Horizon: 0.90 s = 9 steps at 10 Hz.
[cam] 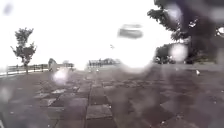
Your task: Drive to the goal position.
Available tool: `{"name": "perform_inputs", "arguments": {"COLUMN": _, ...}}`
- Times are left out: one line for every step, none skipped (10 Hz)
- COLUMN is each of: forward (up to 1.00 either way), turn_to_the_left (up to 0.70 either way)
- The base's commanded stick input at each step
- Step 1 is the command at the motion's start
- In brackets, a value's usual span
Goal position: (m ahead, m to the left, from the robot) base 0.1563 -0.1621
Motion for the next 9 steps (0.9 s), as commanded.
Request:
{"name": "perform_inputs", "arguments": {"forward": 0.7, "turn_to_the_left": 0.04}}
{"name": "perform_inputs", "arguments": {"forward": 0.7, "turn_to_the_left": 0.03}}
{"name": "perform_inputs", "arguments": {"forward": 0.7, "turn_to_the_left": 0.03}}
{"name": "perform_inputs", "arguments": {"forward": 0.7, "turn_to_the_left": 0.02}}
{"name": "perform_inputs", "arguments": {"forward": 0.7, "turn_to_the_left": 0.01}}
{"name": "perform_inputs", "arguments": {"forward": 0.7, "turn_to_the_left": 0.01}}
{"name": "perform_inputs", "arguments": {"forward": 0.7, "turn_to_the_left": 0.0}}
{"name": "perform_inputs", "arguments": {"forward": 0.57, "turn_to_the_left": 0.0}}
{"name": "perform_inputs", "arguments": {"forward": 0.35, "turn_to_the_left": 0.0}}
